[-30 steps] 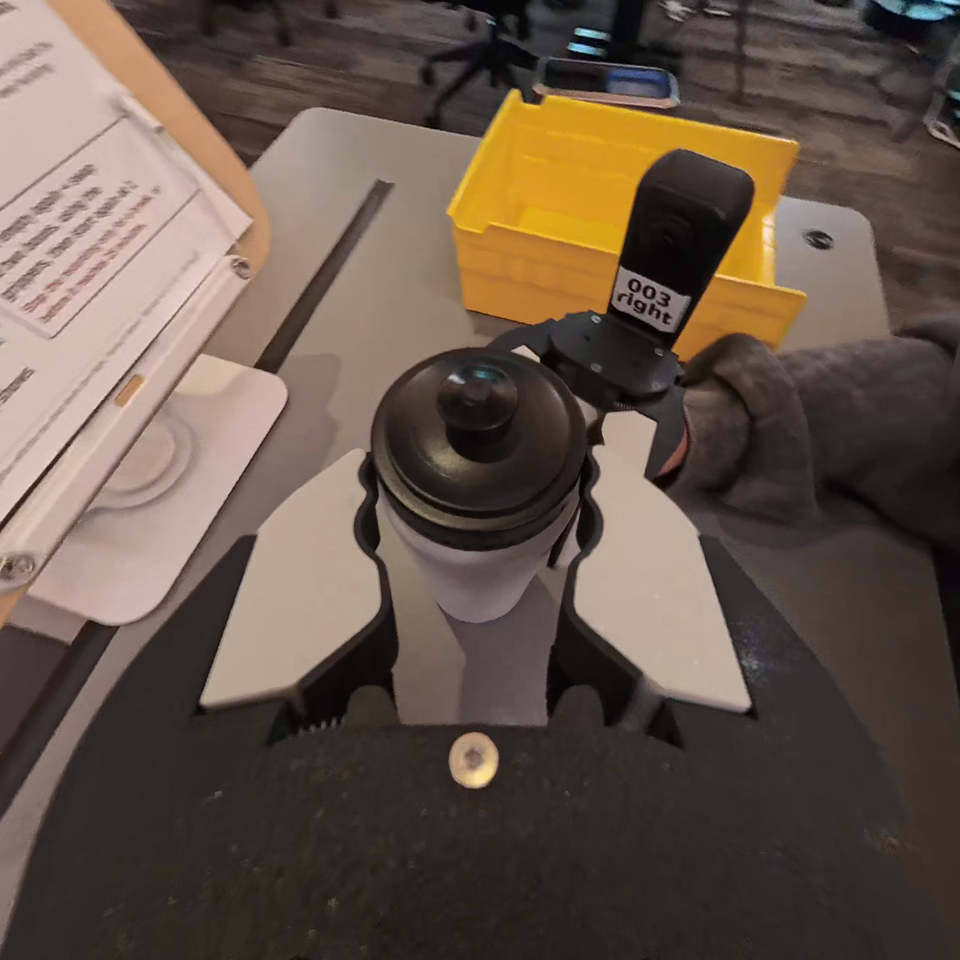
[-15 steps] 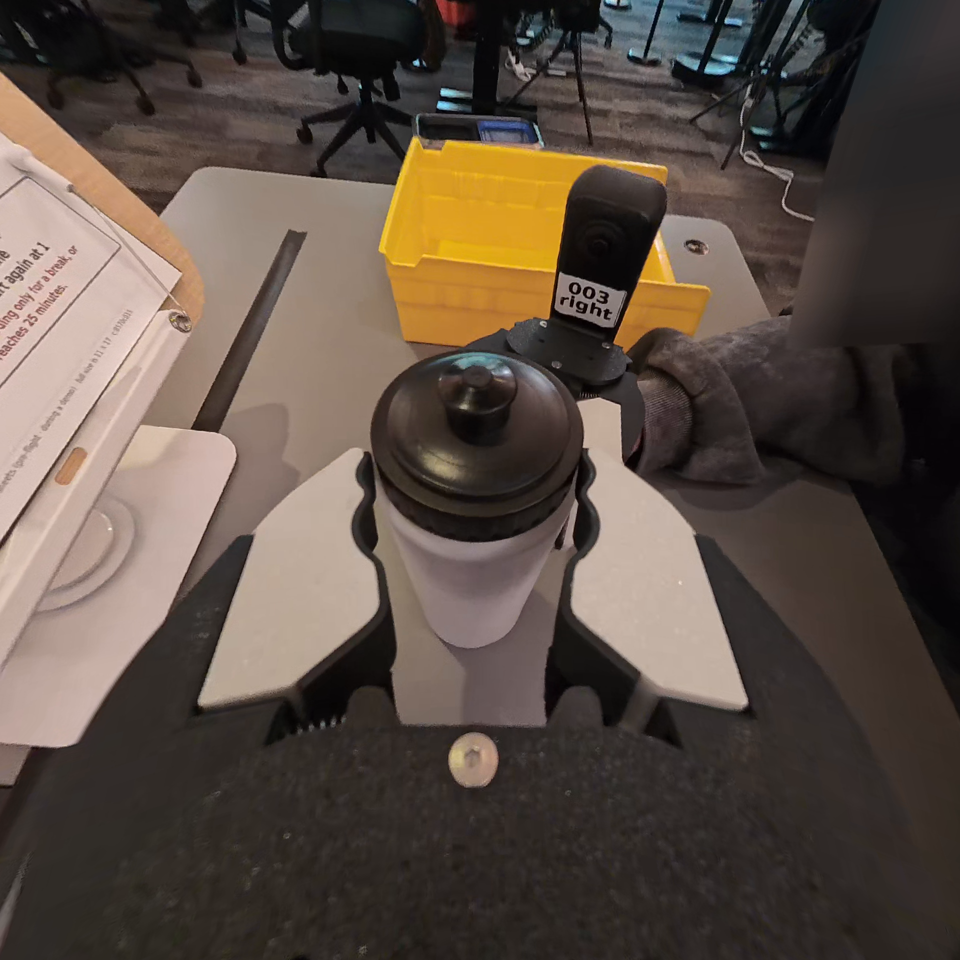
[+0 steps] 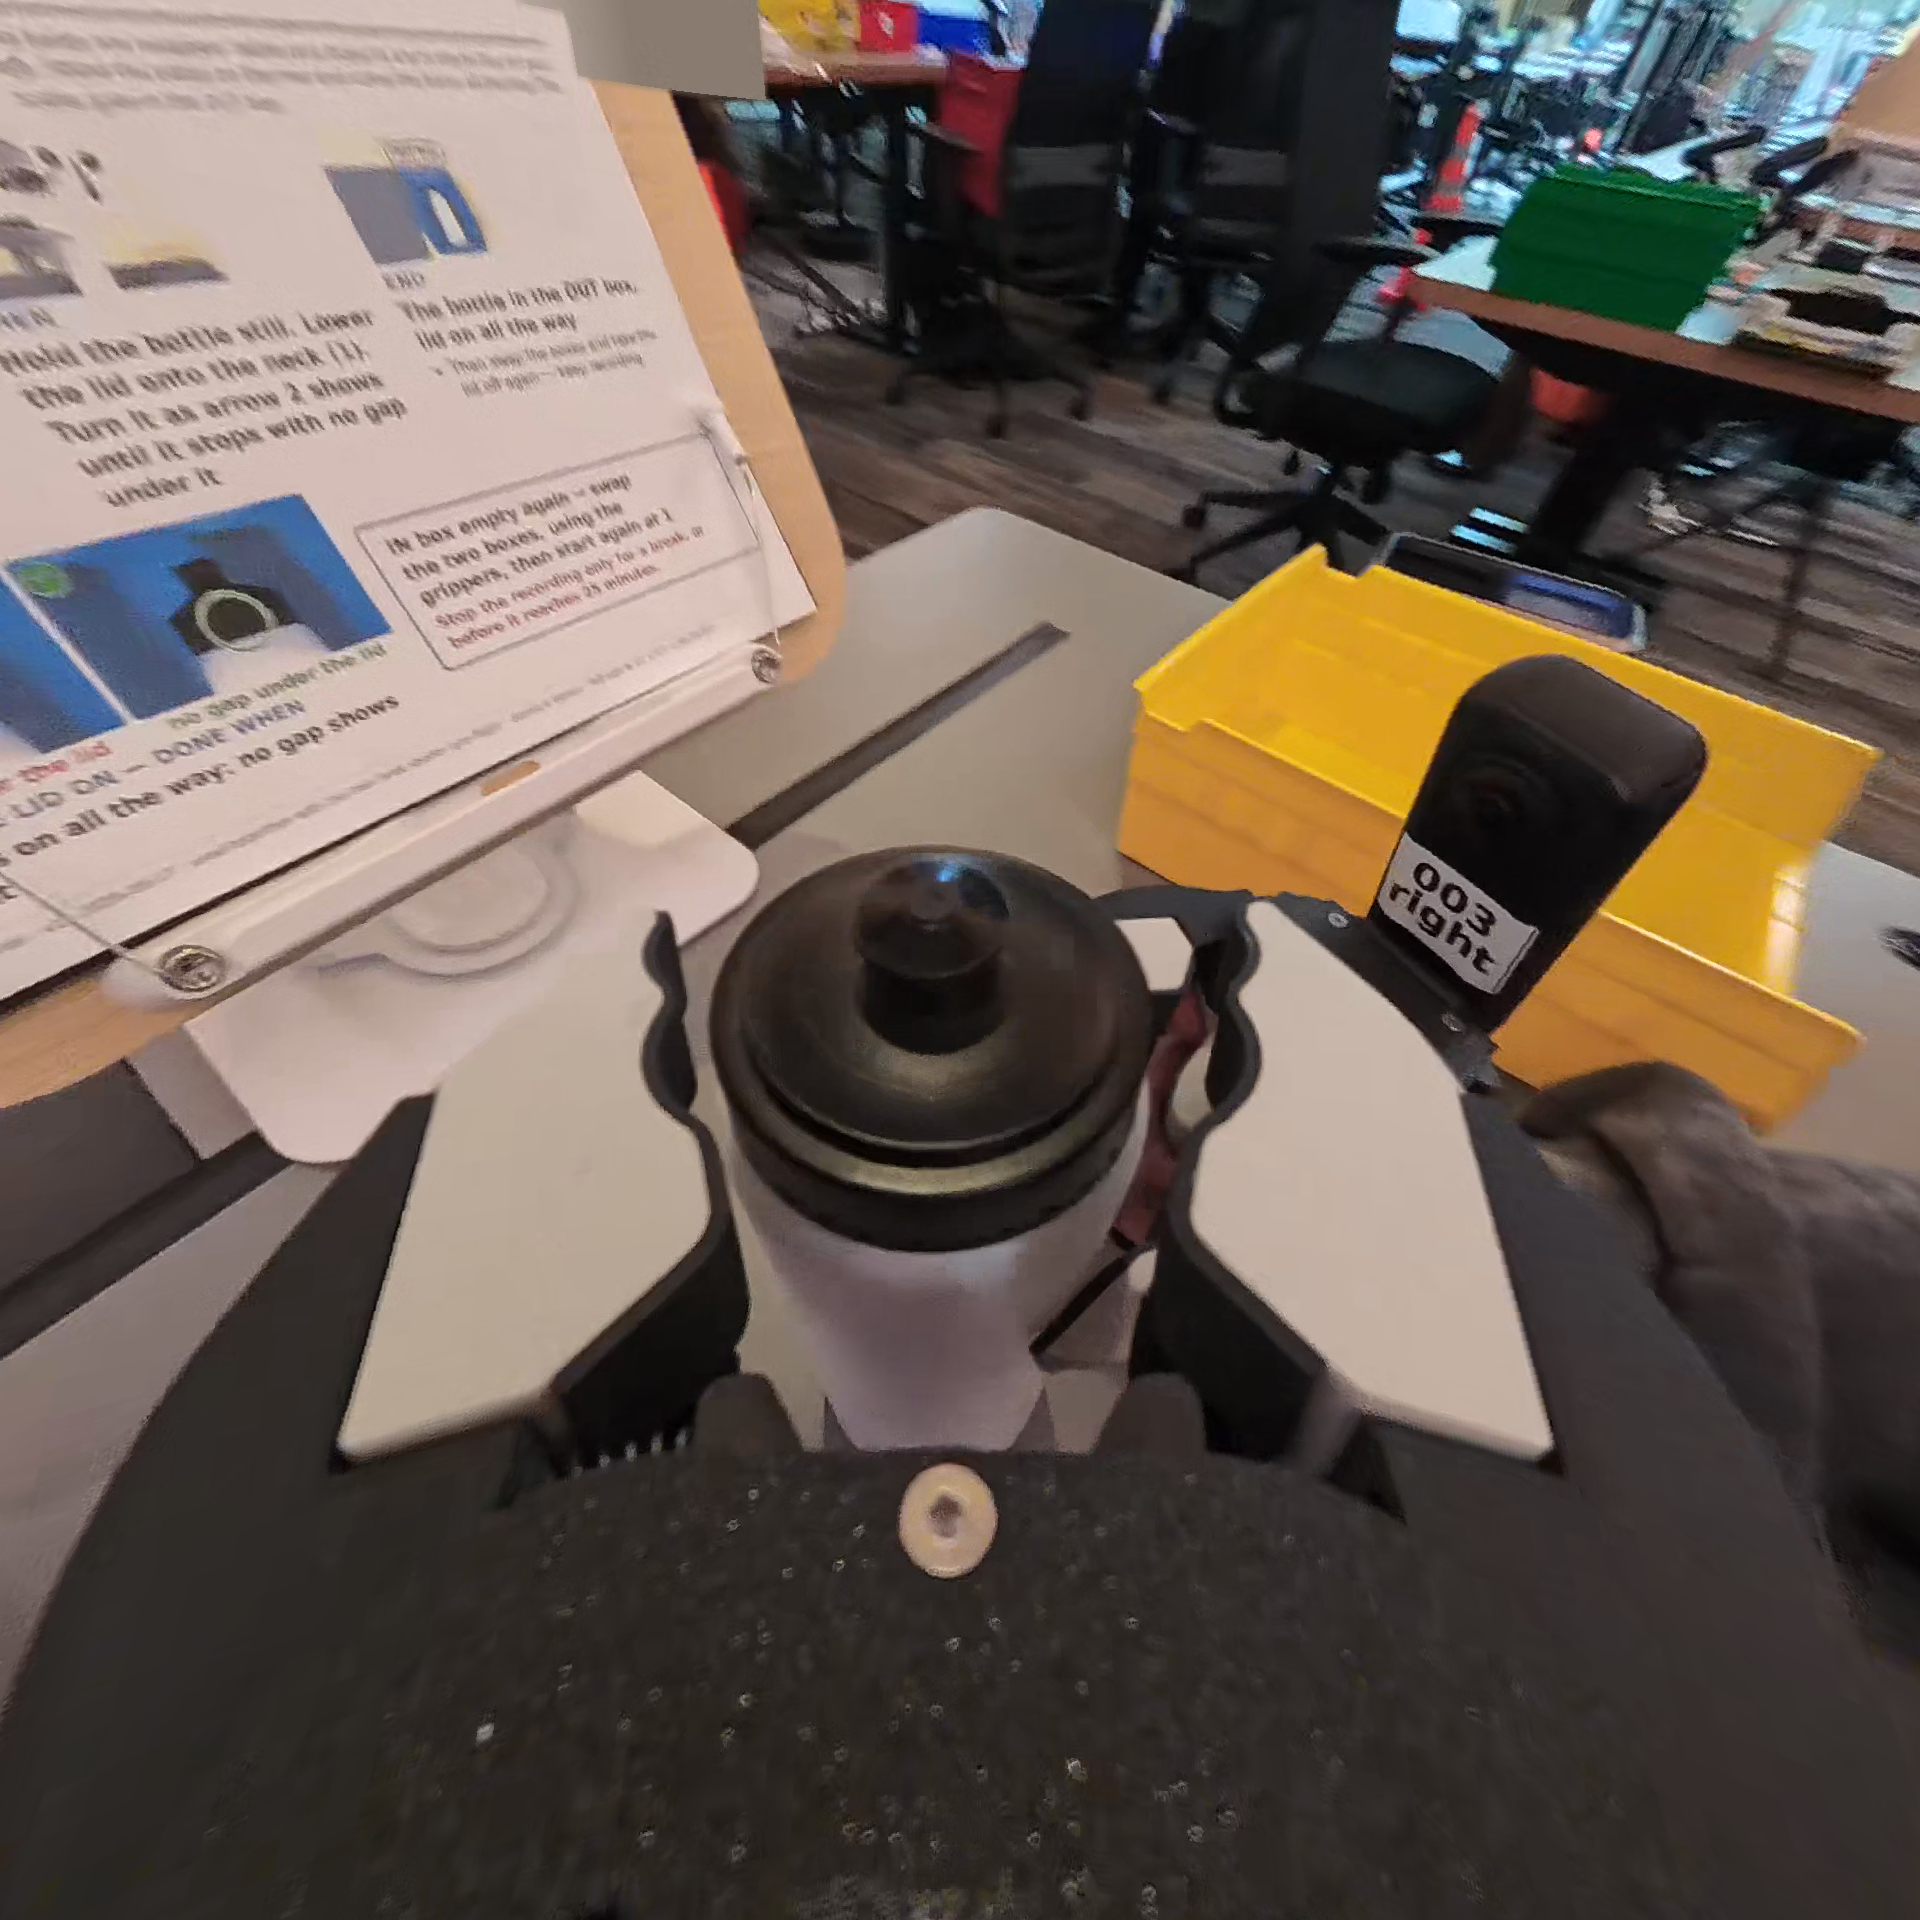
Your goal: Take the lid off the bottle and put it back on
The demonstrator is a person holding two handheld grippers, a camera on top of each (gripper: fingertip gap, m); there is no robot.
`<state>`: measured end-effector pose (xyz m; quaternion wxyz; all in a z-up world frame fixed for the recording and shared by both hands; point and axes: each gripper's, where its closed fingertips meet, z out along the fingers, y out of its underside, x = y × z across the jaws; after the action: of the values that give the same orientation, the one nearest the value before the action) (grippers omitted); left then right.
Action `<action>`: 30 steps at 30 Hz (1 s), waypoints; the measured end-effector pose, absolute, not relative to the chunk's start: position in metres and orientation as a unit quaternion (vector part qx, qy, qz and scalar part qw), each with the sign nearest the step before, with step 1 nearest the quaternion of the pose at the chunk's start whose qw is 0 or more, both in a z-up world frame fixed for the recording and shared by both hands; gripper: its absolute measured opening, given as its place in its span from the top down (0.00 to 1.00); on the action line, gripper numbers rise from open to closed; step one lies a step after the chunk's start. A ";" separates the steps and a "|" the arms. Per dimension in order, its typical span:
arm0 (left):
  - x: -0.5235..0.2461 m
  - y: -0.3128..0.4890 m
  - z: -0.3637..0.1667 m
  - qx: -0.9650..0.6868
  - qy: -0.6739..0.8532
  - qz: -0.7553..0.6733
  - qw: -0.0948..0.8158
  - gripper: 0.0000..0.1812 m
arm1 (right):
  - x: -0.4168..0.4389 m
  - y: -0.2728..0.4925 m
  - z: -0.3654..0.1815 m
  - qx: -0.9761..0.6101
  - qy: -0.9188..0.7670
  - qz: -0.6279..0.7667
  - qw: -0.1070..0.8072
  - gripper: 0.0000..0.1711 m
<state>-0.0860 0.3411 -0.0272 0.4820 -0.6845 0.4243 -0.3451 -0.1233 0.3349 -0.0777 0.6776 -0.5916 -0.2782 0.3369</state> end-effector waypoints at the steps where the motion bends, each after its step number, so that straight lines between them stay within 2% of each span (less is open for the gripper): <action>1: -0.086 0.342 -0.028 -0.686 0.413 -0.331 0.499 0.49 | -0.123 0.335 -0.078 -0.592 -0.278 0.337 0.677 0.56; 2: -0.087 0.343 -0.029 -0.689 0.401 -0.315 0.515 0.49 | -0.123 0.334 -0.078 -0.591 -0.279 0.337 0.677 0.56; 4: -0.091 0.346 -0.031 -0.693 0.389 -0.286 0.535 0.55 | -0.124 0.334 -0.078 -0.591 -0.282 0.335 0.677 0.56; 9: -0.094 0.342 -0.034 -0.706 0.416 -0.298 0.490 0.57 | -0.125 0.333 -0.078 -0.591 -0.287 0.334 0.676 0.56; 30: -0.098 0.327 -0.039 -0.596 0.601 -0.386 0.368 0.57 | -0.128 0.333 -0.079 -0.582 -0.304 0.347 0.670 0.56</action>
<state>-0.0979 0.3269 -0.0388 0.3677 -0.5957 0.6010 -0.3857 -0.1276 0.3329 -0.0786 0.6698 -0.5818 -0.3042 0.3469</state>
